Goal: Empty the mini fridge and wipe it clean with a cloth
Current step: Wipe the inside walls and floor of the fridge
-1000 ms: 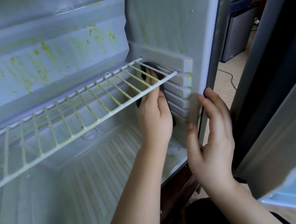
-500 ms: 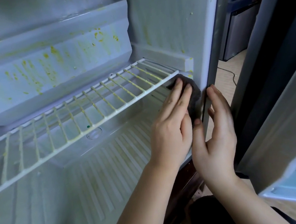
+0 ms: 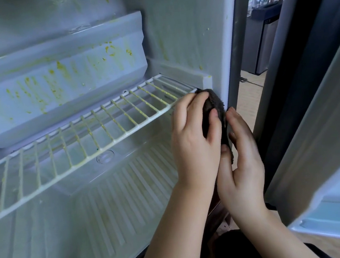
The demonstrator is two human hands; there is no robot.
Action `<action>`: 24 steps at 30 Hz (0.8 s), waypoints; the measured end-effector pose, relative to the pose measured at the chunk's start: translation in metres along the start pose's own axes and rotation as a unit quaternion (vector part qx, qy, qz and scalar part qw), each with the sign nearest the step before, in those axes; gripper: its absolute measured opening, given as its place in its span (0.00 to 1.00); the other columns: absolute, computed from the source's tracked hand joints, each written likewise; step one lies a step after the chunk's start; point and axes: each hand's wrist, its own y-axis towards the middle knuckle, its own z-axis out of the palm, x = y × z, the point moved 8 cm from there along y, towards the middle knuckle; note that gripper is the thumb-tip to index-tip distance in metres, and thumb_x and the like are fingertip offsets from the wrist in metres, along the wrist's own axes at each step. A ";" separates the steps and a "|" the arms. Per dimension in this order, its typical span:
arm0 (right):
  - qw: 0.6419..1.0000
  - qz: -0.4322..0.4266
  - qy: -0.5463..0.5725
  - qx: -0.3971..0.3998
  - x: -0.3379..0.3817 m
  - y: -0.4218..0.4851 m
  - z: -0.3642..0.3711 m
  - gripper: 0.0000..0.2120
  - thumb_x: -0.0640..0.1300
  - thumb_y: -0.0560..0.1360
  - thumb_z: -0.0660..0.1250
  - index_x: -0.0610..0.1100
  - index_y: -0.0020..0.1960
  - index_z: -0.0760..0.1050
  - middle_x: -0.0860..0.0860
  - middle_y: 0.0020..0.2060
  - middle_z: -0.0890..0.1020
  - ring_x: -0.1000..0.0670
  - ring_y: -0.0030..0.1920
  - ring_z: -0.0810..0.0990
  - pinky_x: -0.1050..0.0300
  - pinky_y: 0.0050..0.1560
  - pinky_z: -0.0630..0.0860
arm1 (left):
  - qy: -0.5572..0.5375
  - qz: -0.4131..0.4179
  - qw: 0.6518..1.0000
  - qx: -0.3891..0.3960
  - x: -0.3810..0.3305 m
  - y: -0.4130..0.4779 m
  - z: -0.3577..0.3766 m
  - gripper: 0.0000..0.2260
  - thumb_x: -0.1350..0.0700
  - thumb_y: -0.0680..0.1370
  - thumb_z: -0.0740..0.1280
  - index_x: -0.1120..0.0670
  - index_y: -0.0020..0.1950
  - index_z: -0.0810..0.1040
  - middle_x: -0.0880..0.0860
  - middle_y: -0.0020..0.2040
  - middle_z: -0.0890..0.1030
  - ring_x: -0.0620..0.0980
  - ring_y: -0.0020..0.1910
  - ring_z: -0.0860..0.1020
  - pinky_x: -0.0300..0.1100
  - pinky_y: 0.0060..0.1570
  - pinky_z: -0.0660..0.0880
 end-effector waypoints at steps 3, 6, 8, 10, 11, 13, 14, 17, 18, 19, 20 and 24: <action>1.000 0.002 0.001 0.008 0.000 0.000 0.001 0.27 0.27 0.74 0.57 0.38 0.72 0.64 0.46 0.71 0.68 0.53 0.73 0.64 0.53 0.71 0.65 | -0.019 0.024 0.999 -0.015 -0.002 0.003 -0.002 0.09 0.65 0.75 0.67 0.62 0.54 0.81 0.56 0.52 0.78 0.53 0.53 0.78 0.48 0.55 0.76; 1.000 0.001 0.006 0.012 0.001 0.000 0.001 0.27 0.28 0.74 0.57 0.38 0.72 0.64 0.46 0.71 0.68 0.53 0.73 0.64 0.51 0.71 0.66 | -0.019 0.044 0.999 -0.015 -0.004 0.008 -0.003 0.08 0.69 0.72 0.68 0.61 0.49 0.82 0.55 0.48 0.79 0.52 0.48 0.79 0.46 0.49 0.77; 1.000 -0.001 0.010 0.010 0.001 0.000 0.002 0.27 0.28 0.74 0.57 0.39 0.72 0.64 0.47 0.72 0.68 0.53 0.73 0.65 0.50 0.70 0.66 | -0.014 0.043 0.999 0.022 0.001 0.010 -0.003 0.08 0.69 0.71 0.68 0.60 0.47 0.82 0.53 0.45 0.79 0.48 0.43 0.77 0.40 0.45 0.76; 1.000 -0.004 0.013 0.003 0.003 -0.001 0.000 0.26 0.28 0.74 0.57 0.39 0.72 0.65 0.47 0.71 0.68 0.53 0.73 0.65 0.50 0.70 0.66 | 0.005 0.030 0.995 0.100 0.013 0.006 0.001 0.08 0.67 0.70 0.68 0.58 0.46 0.81 0.49 0.43 0.77 0.42 0.39 0.73 0.33 0.41 0.72; 1.000 -0.007 0.012 0.000 0.004 -0.001 -0.001 0.25 0.28 0.75 0.57 0.38 0.71 0.66 0.46 0.71 0.69 0.53 0.73 0.65 0.52 0.71 0.66 | 0.017 0.017 0.990 0.137 0.020 0.002 0.002 0.08 0.66 0.69 0.69 0.57 0.45 0.81 0.47 0.42 0.76 0.40 0.37 0.72 0.31 0.40 0.70; 1.000 -0.016 -0.003 -0.003 0.007 -0.003 -0.002 0.23 0.28 0.74 0.57 0.36 0.69 0.68 0.44 0.69 0.71 0.53 0.72 0.66 0.55 0.71 0.65 | 0.024 -0.040 0.985 0.169 0.038 -0.005 -0.005 0.07 0.65 0.69 0.68 0.55 0.44 0.80 0.46 0.40 0.76 0.40 0.35 0.73 0.30 0.38 0.70; 1.000 -0.025 -0.015 -0.006 0.009 -0.004 -0.002 0.21 0.28 0.74 0.58 0.35 0.67 0.70 0.44 0.68 0.72 0.52 0.71 0.68 0.57 0.70 0.65 | 0.011 -0.086 0.982 0.166 0.046 -0.008 -0.011 0.07 0.65 0.70 0.69 0.55 0.44 0.80 0.46 0.38 0.77 0.42 0.34 0.74 0.29 0.37 0.70; 0.996 -0.069 -0.057 -0.002 0.016 -0.006 0.000 0.13 0.31 0.74 0.63 0.36 0.56 0.77 0.47 0.57 0.79 0.48 0.61 0.76 0.60 0.63 0.69 | -0.061 -0.223 0.962 0.145 0.064 -0.015 -0.028 0.09 0.67 0.72 0.70 0.53 0.42 0.78 0.45 0.35 0.79 0.39 0.34 0.76 0.28 0.37 0.70; 0.993 -0.088 -0.075 0.014 0.017 -0.007 0.004 0.09 0.33 0.74 0.64 0.37 0.53 0.79 0.47 0.53 0.80 0.47 0.56 0.77 0.60 0.60 0.70 | -0.073 -0.249 0.955 0.142 0.066 -0.017 -0.033 0.10 0.67 0.73 0.70 0.52 0.42 0.77 0.45 0.35 0.79 0.38 0.33 0.76 0.27 0.37 0.70; 0.990 -0.101 -0.091 0.038 0.017 -0.009 0.009 0.07 0.35 0.74 0.66 0.39 0.51 0.80 0.48 0.50 0.81 0.47 0.53 0.77 0.60 0.57 0.70 | -0.078 -0.266 0.950 0.143 0.068 -0.019 -0.037 0.09 0.67 0.73 0.70 0.52 0.42 0.77 0.45 0.35 0.79 0.37 0.33 0.75 0.27 0.37 0.70; 0.987 -0.105 -0.105 0.065 0.016 -0.010 0.015 0.06 0.38 0.75 0.67 0.40 0.50 0.80 0.49 0.48 0.81 0.47 0.51 0.77 0.59 0.56 0.71 | -0.079 -0.278 0.946 0.146 0.070 -0.021 -0.039 0.09 0.66 0.74 0.70 0.52 0.42 0.76 0.46 0.36 0.79 0.36 0.32 0.75 0.27 0.36 0.70; 0.973 -0.058 -0.157 0.157 0.002 -0.018 0.038 0.13 0.49 0.75 0.67 0.44 0.57 0.78 0.51 0.49 0.80 0.49 0.54 0.76 0.59 0.55 0.71 | -0.132 -0.357 0.917 0.119 0.086 -0.027 -0.047 0.09 0.65 0.76 0.67 0.51 0.43 0.76 0.47 0.36 0.79 0.38 0.31 0.75 0.30 0.35 0.71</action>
